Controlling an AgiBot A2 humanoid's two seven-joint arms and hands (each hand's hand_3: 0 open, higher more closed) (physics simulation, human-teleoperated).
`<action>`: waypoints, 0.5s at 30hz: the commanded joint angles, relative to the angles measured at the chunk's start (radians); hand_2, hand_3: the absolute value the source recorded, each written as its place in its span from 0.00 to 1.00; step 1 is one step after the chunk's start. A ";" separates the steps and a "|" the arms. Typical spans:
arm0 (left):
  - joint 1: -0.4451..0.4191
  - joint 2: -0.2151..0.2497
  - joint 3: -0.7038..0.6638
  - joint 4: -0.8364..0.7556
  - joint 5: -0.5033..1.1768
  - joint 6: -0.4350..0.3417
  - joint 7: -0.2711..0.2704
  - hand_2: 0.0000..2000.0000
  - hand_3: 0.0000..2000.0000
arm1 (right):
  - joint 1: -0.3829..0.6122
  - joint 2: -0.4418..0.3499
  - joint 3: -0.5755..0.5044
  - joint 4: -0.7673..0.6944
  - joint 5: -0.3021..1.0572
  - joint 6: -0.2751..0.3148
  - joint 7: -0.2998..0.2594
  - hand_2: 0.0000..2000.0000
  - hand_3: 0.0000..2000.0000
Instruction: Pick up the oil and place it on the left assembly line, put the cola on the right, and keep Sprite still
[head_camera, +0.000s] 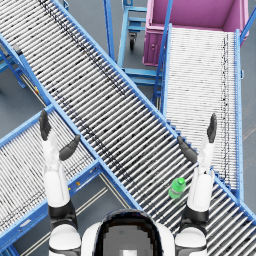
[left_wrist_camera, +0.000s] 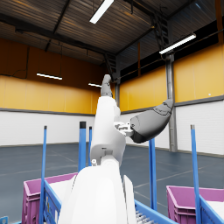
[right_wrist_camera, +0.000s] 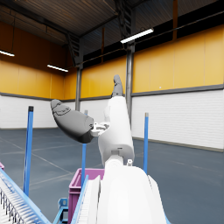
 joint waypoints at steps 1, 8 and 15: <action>0.008 -0.001 -0.001 -0.014 0.000 0.000 0.000 0.00 0.00 | 0.007 0.001 -0.005 -0.003 0.000 0.000 0.000 0.00 0.00; -0.015 0.007 0.000 -0.004 0.000 0.000 0.000 0.00 0.00 | -0.017 -0.008 -0.014 -0.035 0.000 0.000 0.000 0.00 0.00; -0.035 0.014 0.003 -0.012 0.000 0.000 0.000 0.00 0.00 | -0.031 -0.014 -0.013 -0.030 0.000 0.000 0.000 0.00 0.00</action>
